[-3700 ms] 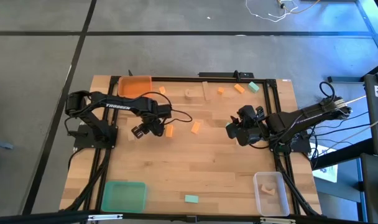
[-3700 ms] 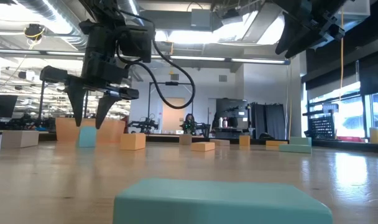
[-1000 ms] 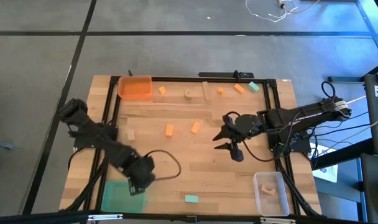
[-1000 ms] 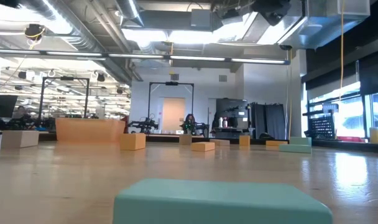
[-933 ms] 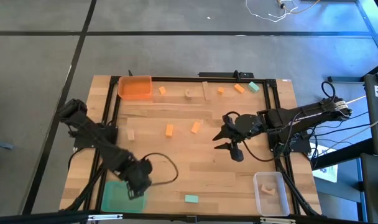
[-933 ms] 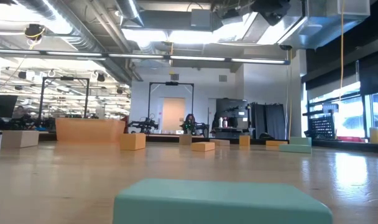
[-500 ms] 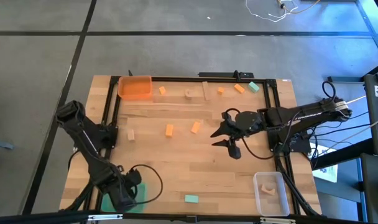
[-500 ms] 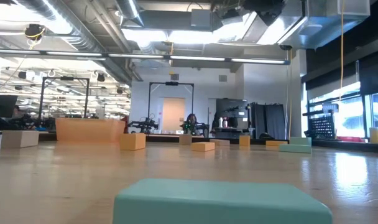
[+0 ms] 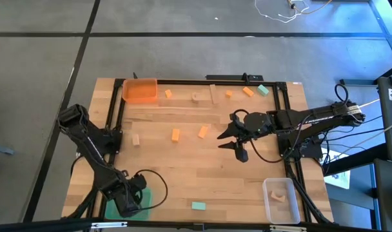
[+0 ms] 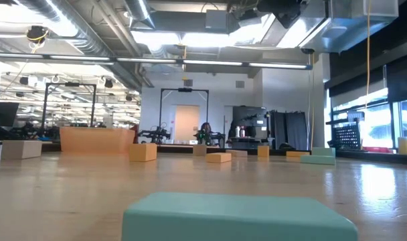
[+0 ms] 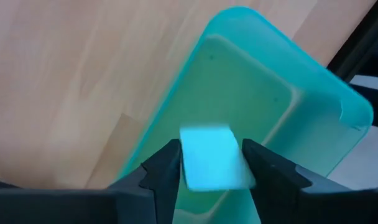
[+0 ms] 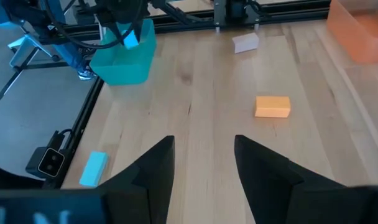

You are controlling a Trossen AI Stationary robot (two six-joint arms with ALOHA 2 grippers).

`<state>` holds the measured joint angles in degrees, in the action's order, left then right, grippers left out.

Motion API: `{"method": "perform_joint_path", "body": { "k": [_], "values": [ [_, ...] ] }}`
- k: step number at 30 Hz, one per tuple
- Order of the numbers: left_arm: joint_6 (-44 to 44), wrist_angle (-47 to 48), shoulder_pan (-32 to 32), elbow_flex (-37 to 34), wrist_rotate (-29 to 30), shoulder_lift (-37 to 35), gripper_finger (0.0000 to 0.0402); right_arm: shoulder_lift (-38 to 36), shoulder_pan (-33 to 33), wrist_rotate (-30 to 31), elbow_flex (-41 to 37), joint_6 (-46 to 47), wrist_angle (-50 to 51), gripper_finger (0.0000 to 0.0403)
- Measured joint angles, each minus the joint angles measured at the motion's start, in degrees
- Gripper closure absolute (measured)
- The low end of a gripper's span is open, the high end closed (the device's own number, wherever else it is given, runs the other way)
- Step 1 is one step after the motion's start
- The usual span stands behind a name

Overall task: Sort & place blocks by color
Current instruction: Put the blue block into the blue bin

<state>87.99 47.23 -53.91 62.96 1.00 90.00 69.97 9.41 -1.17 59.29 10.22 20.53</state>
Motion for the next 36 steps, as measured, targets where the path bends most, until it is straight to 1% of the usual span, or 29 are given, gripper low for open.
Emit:
{"method": "perform_joint_path", "body": {
  "k": [7,11,15,17,20,23,24,26,30,34,36],
  "values": [
    [0.0,-0.2,0.0,0.0,0.5,0.0,0.0236,0.0,0.0,0.0,0.0,0.0,0.3,0.0235],
    [0.1,-0.3,0.1,0.0,2.8,0.0,0.0233,0.0,0.1,-0.3,0.0,0.0,0.6,0.0235],
    [0.1,-0.1,0.7,0.0,4.1,-1.2,0.0232,0.0,0.1,-0.4,0.0,2.8,1.2,0.0235],
    [0.0,-0.1,1.2,0.0,6.3,-2.4,0.0231,0.0,0.1,-0.4,0.0,2.8,2.0,0.0235],
    [-0.1,0.7,2.3,0.0,11.7,-3.9,0.0231,0.0,0.1,-0.4,0.0,4.3,3.6,0.0235],
    [-0.9,2.2,3.2,0.0,15.9,-5.9,0.0231,0.0,0.1,-0.4,0.0,5.6,8.6,0.0235],
    [-1.8,2.6,3.5,0.0,16.4,-6.4,0.0231,0.0,0.1,-0.1,0.0,7.5,10.2,0.0235],
    [-3.9,3.4,4.5,0.0,17.5,-7.1,0.0231,0.0,-0.4,1.0,0.0,14.4,13.6,0.0235],
    [-9.1,5.2,7.2,0.0,19.8,-7.6,0.0231,0.0,-4.2,3.7,0.0,28.8,22.3,0.0235],
    [-15.2,6.7,10.5,0.0,19.9,-7.6,0.023,0.0,-9.2,4.0,0.0,34.3,29.2,0.0236],
    [-17.9,6.6,12.3,0.0,19.9,-7.6,0.023,0.0,-11.7,4.1,0.0,34.3,32.6,0.0239]
  ]
}}
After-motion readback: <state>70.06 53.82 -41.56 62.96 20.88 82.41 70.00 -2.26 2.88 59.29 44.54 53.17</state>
